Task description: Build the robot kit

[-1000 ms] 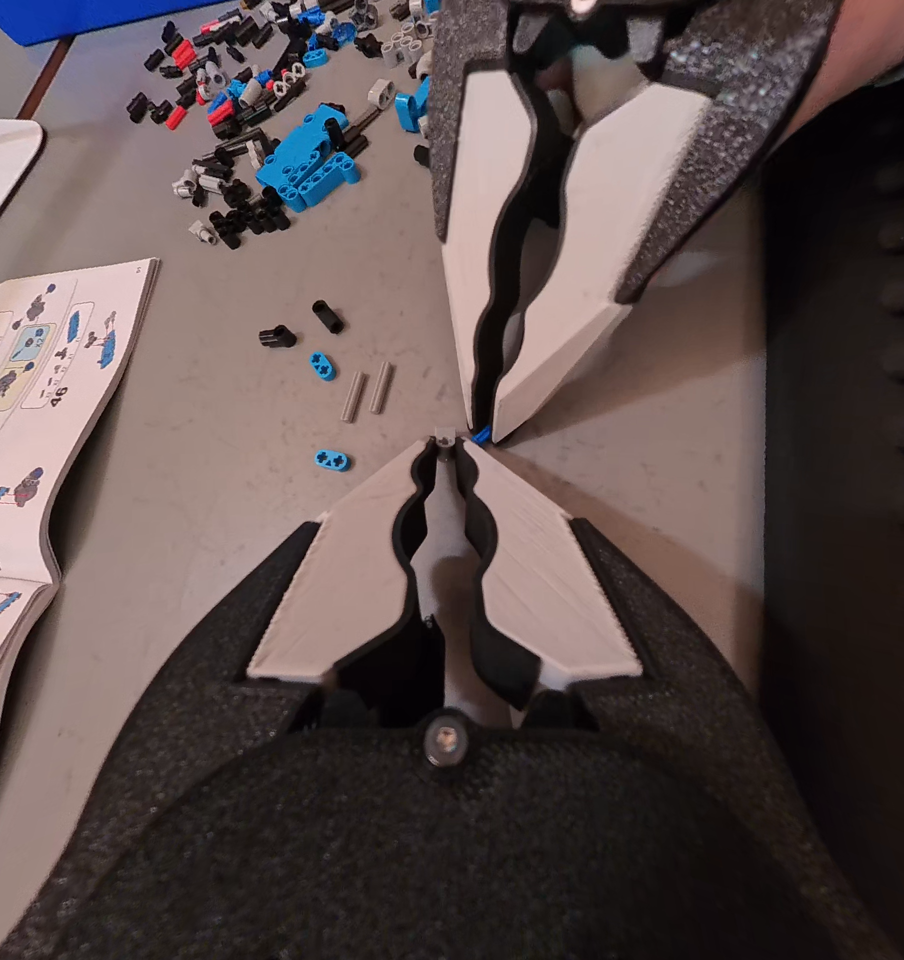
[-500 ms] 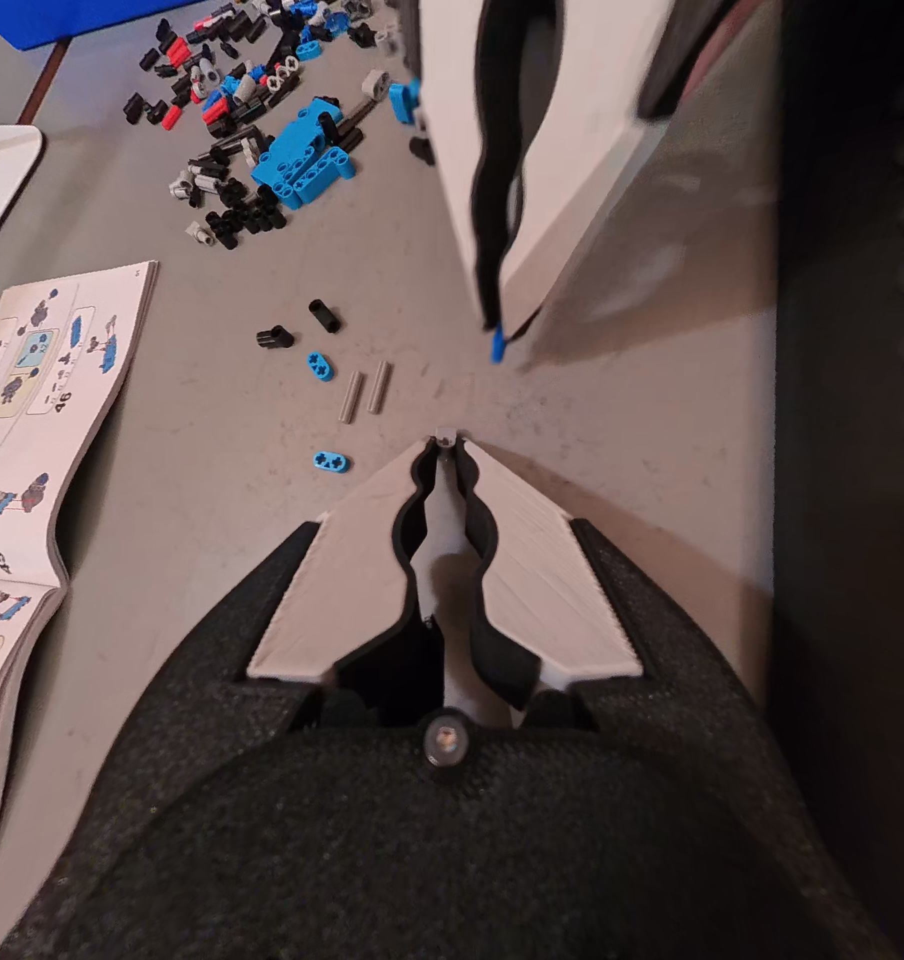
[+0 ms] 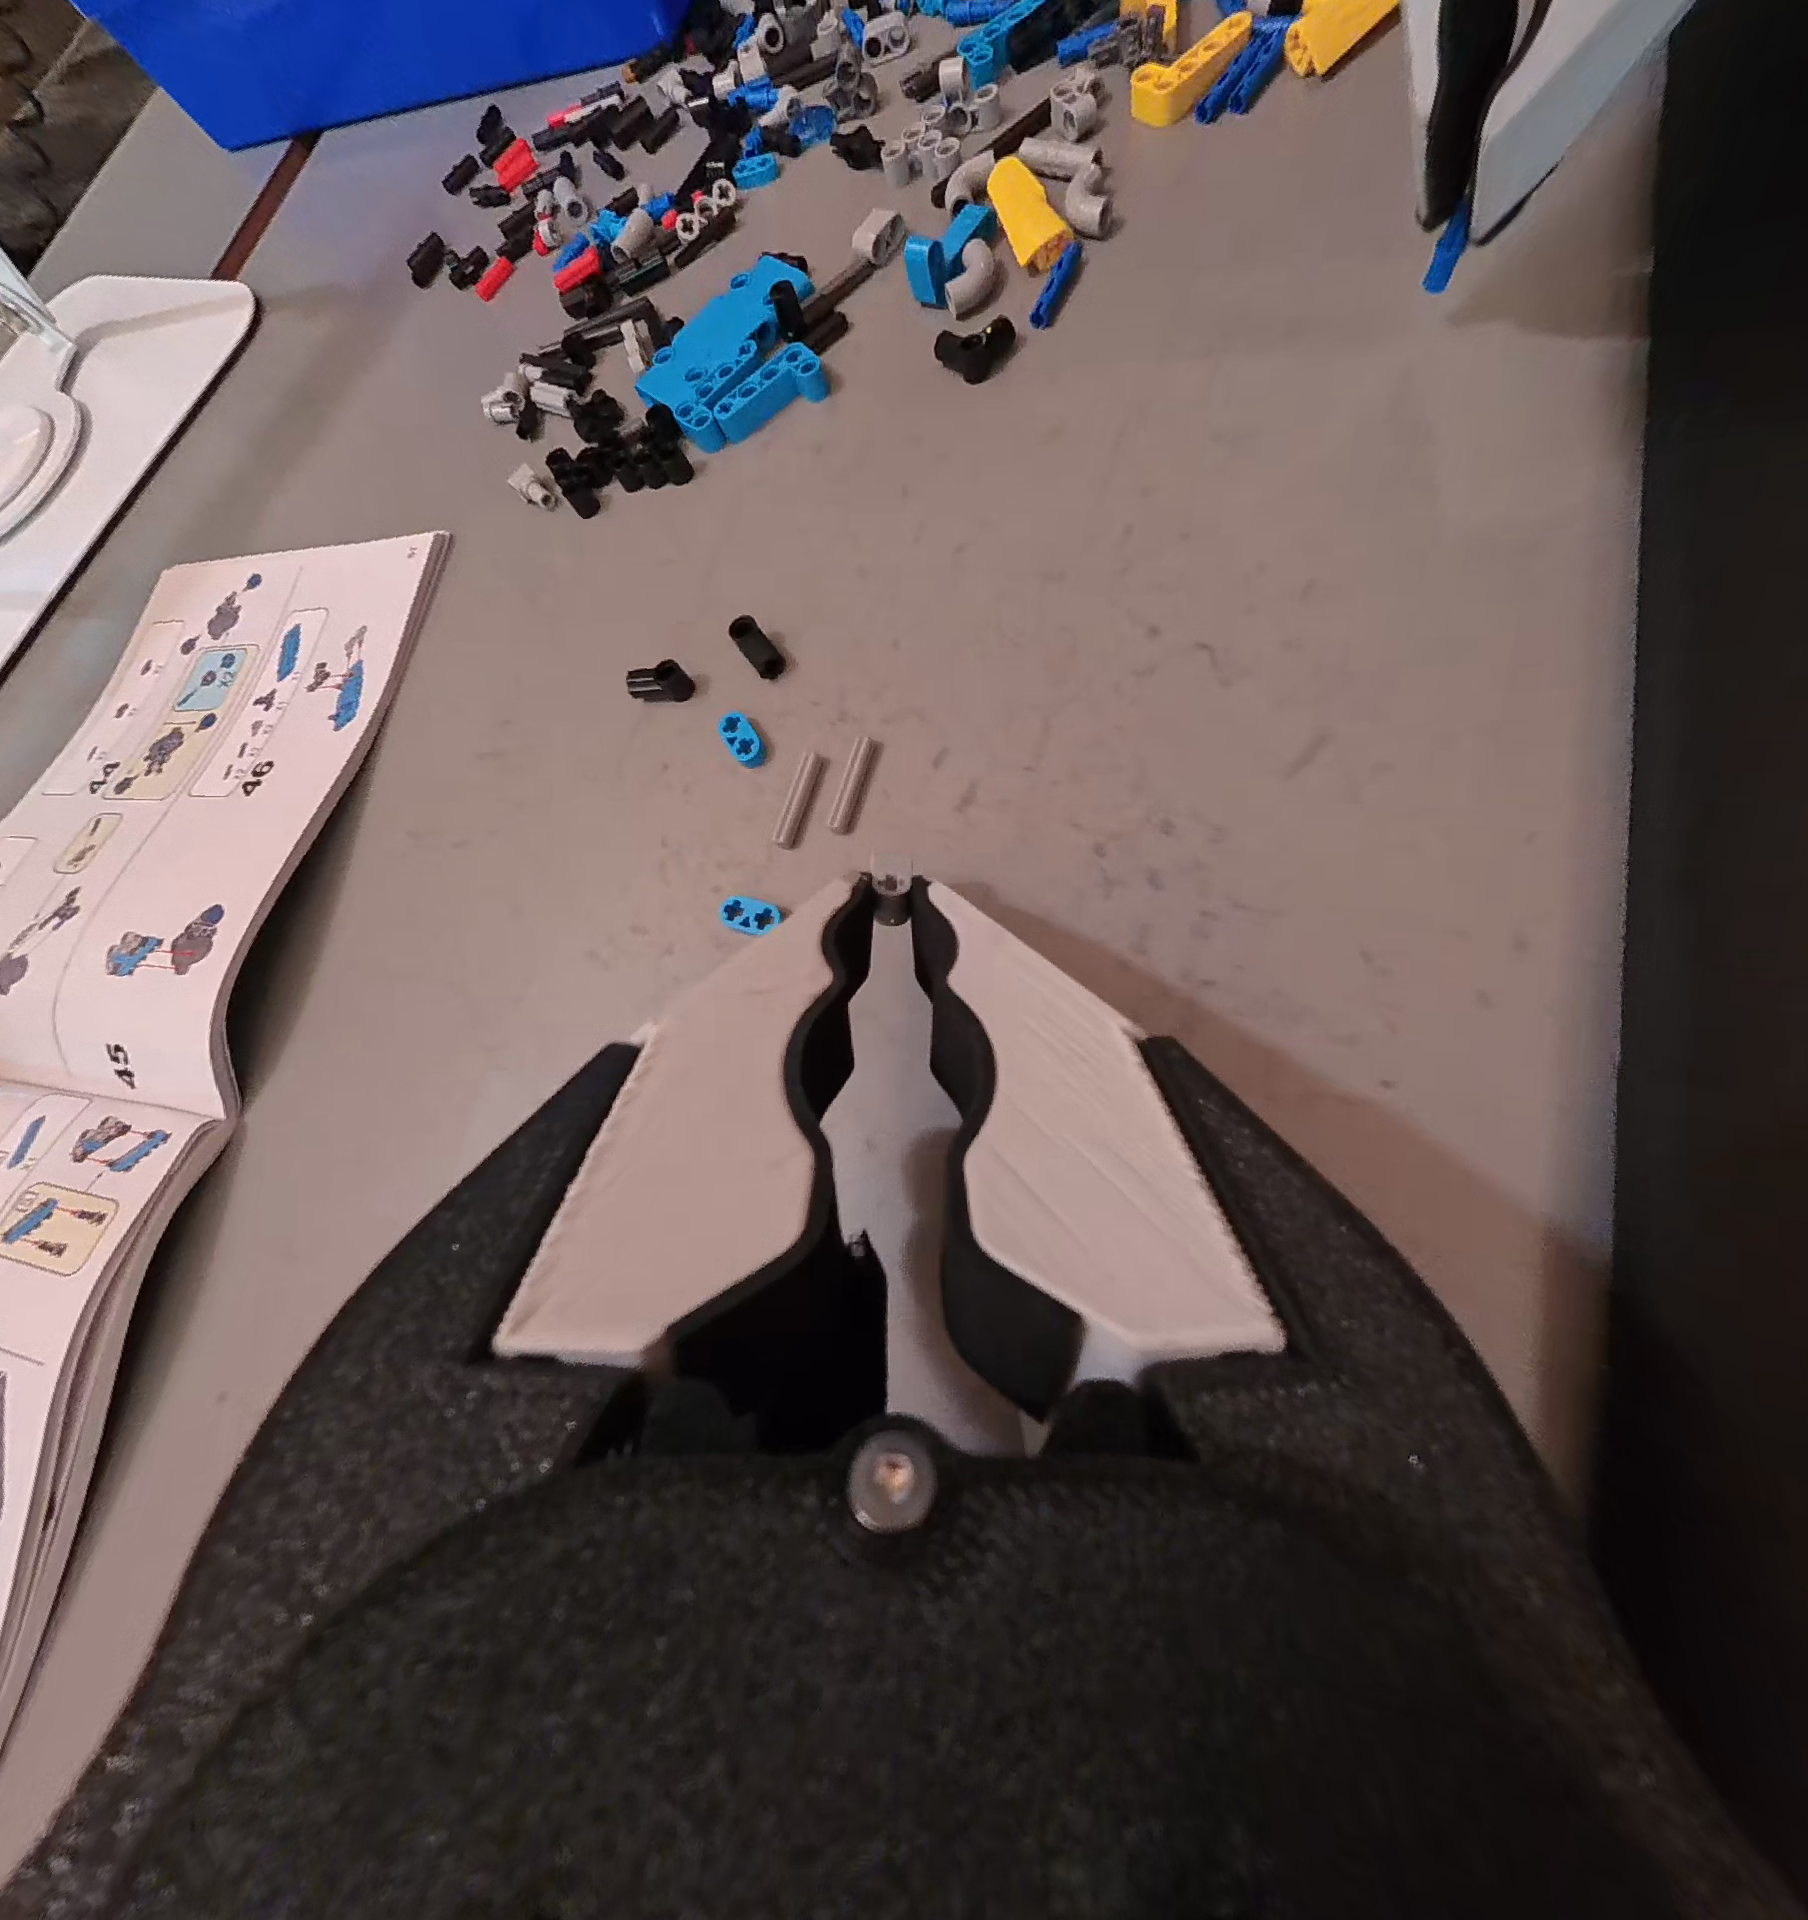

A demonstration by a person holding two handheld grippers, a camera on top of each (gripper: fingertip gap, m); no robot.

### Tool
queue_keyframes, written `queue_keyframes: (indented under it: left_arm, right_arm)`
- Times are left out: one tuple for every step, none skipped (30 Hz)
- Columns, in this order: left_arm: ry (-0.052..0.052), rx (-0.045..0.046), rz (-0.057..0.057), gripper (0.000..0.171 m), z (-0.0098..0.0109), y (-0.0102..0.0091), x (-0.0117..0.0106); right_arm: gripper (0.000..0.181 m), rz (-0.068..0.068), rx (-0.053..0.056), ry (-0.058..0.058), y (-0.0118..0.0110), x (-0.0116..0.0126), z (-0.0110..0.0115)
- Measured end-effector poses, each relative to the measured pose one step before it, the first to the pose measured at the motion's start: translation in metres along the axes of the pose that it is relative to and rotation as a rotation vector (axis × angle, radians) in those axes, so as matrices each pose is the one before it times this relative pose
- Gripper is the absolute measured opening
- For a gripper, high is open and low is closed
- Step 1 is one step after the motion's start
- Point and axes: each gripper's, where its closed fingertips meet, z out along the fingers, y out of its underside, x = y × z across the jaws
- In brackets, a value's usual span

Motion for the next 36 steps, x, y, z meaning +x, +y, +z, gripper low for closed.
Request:
queue_keyframes:
  left_arm:
    - [0.0012, -0.00322, 0.0029, 0.006, 0.00035, 0.00051, 0.00038]
    - [0.0037, -0.00175, 0.0010, 0.006, 0.00031, 0.00035, 0.00066]
    - [0.0017, -0.00177, 0.0008, 0.006, 0.00026, 0.00013, 0.00039]
    - [-0.0024, -0.00133, 0.0024, 0.006, 0.00006, 0.00022, -0.00020]
    - [-0.0027, 0.00003, 0.0016, 0.006, -0.00006, 0.00006, -0.00053]
    - [-0.0018, 0.00096, -0.0004, 0.006, -0.00014, -0.00016, -0.00044]
    - [-0.0042, 0.00096, 0.0002, 0.006, -0.00031, -0.00016, -0.00079]
    - [-0.0033, 0.00080, 0.0008, 0.006, -0.00025, -0.00021, -0.00068]
    - [0.0001, 0.00024, -0.0004, 0.006, -0.00012, 0.00002, -0.00015]
    - [0.0015, -0.00118, -0.0005, 0.006, 0.00021, 0.00018, 0.00029]
    - [-0.0002, -0.00292, 0.0020, 0.006, 0.00029, 0.00044, 0.00009]
    - [-0.0020, -0.00368, 0.0042, 0.006, 0.00028, 0.00065, 0.00005]
    - [-0.0005, -0.00298, 0.0032, 0.006, 0.00044, 0.00048, 0.00028]
    - [0.0012, -0.00185, 0.0011, 0.006, 0.00019, 0.00029, 0.00038]
    - [-0.0003, -0.00065, 0.0006, 0.006, 0.00008, 0.00010, -0.00002]
    - [-0.0009, -0.00011, 0.0000, 0.006, -0.00001, 0.00001, -0.00013]
    - [0.0000, -0.00010, -0.0007, 0.006, -0.00004, 0.00000, -0.00020]
    - [0.0007, -0.00012, -0.0008, 0.006, -0.00002, 0.00008, 0.00003]
    - [0.0005, -0.00103, 0.0000, 0.006, 0.00016, 0.00008, 0.00008]
    - [-0.0004, -0.00168, 0.0014, 0.006, 0.00014, 0.00033, 0.00009]
    - [-0.0002, -0.00147, 0.0018, 0.006, 0.00016, 0.00016, 0.00012]
    - [0.0001, -0.00145, 0.0008, 0.006, 0.00019, 0.00021, 0.00000]
    - [0.0001, -0.00109, 0.0004, 0.006, 0.00005, 0.00016, 0.00005]
    - [-0.0005, 0.00028, 0.0004, 0.006, 0.00004, -0.00010, 0.00003]
    - [0.0005, 0.00206, -0.0008, 0.006, -0.00017, -0.00037, -0.00004]
    - [0.0006, 0.00384, -0.0026, 0.006, -0.00030, -0.00072, -0.00014]
    - [0.0030, 0.00948, -0.0063, 0.006, -0.00078, -0.00170, -0.00001]
    - [0.0078, 0.02014, -0.0141, 0.006, -0.00158, -0.00350, 0.00017]
    - [0.0079, 0.02964, -0.0215, 0.006, -0.00243, -0.00511, -0.00040]
    - [0.0074, 0.03713, -0.0260, 0.006, -0.00340, -0.00645, -0.00099]
    - [0.0093, 0.04400, -0.0302, 0.006, -0.00391, -0.00741, -0.00114]
    - [0.0126, 0.05089, -0.0354, 0.006, -0.00445, -0.00847, -0.00089]
    - [0.0120, 0.05692, -0.0406, 0.006, -0.00489, -0.00955, -0.00138]
    - [0.0135, 0.05875, -0.0469, 0.006, -0.00507, -0.00985, -0.00162]
    - [0.0177, 0.05617, -0.0538, 0.006, -0.00493, -0.00911, -0.00148]
    - [0.0176, 0.04695, -0.0593, 0.006, -0.00454, -0.00746, -0.00203]
  right_arm:
    - [0.004, -0.0023, -0.0036, -0.0021, 0.00036, 0.00030, 0.00167]
    - [0.004, -0.0019, -0.0075, 0.0032, 0.00071, 0.00135, 0.00200]
    - [0.004, -0.0014, -0.0051, -0.0006, 0.00032, 0.00085, 0.00207]
    - [0.004, 0.0029, -0.0015, -0.0027, -0.00003, 0.00082, 0.00184]
    - [0.004, 0.0028, -0.0012, -0.0057, -0.00002, 0.00011, 0.00154]
    - [0.004, -0.0006, 0.0002, -0.0067, 0.00003, -0.00043, 0.00113]
    - [0.004, -0.0021, 0.0016, -0.0014, -0.00011, 0.00012, 0.00052]
    - [0.004, -0.0007, 0.0035, 0.0009, -0.00024, 0.00055, 0.00006]
    - [0.004, 0.0011, 0.0034, -0.0014, -0.00032, 0.00027, 0.00005]
    - [0.005, 0.0008, 0.0023, 0.0015, -0.00017, 0.00070, 0.00017]
    - [0.005, 0.0007, 0.0018, 0.0014, -0.00014, 0.00077, 0.00033]
    - [0.007, 0.0013, 0.0011, -0.0018, -0.00009, 0.00015, 0.00039]
    - [0.008, 0.0024, -0.0008, -0.0016, 0.00026, 0.00037, 0.00056]
    - [0.008, 0.0023, -0.0025, -0.0010, 0.00059, 0.00028, 0.00043]
    - [0.009, 0.0014, -0.0006, 0.0010, 0.00033, 0.00063, 0.00016]
    - [0.009, 0.0012, 0.0010, -0.0006, 0.00015, 0.00012, -0.00002]
    - [0.009, -0.0001, 0.0021, -0.0009, -0.00009, 0.00013, -0.00015]
    - [0.009, 0.0002, 0.0008, -0.0009, 0.00012, -0.00013, 0.00005]
    - [0.009, 0.0001, -0.0012, -0.0012, 0.00017, -0.00017, 0.00031]
    - [0.009, -0.0018, -0.0008, -0.0011, -0.00010, -0.00028, 0.00054]
    - [0.009, -0.0018, -0.0024, -0.0014, 0.00013, -0.00031, 0.00073]
    - [0.009, -0.0018, -0.0011, -0.0019, -0.00025, -0.00025, 0.00072]
    - [0.008, 0.0001, -0.0016, -0.0040, -0.00010, -0.00042, 0.00089]
    - [0.006, 0.0000, -0.0038, -0.0067, 0.00026, -0.00086, 0.00073]
    - [0.005, 0.0018, -0.0006, -0.0076, -0.00002, -0.00101, 0.00015]
    - [0.005, 0.0011, 0.0020, -0.0037, -0.00038, -0.00043, -0.00046]
    - [0.005, 0.0030, 0.0044, -0.0085, -0.00049, -0.00122, -0.00050]
    - [0.005, 0.0028, -0.0011, -0.0069, 0.00020, -0.00125, -0.00048]
    - [0.005, -0.0062, 0.0067, 0.0065, -0.00110, 0.00017, -0.00120]
    - [0.005, -0.0152, 0.0241, 0.0106, -0.00426, 0.00001, -0.00280]
    - [0.004, -0.0207, 0.0522, 0.0127, -0.00937, -0.00035, -0.00525]
    - [0.004, -0.0221, 0.0784, -0.0003, -0.01408, -0.00284, -0.00724]
    - [0.004, -0.0284, 0.0986, 0.0078, -0.01817, -0.00240, -0.00844]
    - [0.004, -0.0357, 0.1084, 0.0122, -0.02046, -0.00226, -0.00853]
    - [0.004, -0.0355, 0.1120, 0.0368, -0.02176, 0.00163, -0.00737]
    - [0.004, -0.0383, 0.1157, 0.0579, -0.02233, 0.00421, -0.00528]
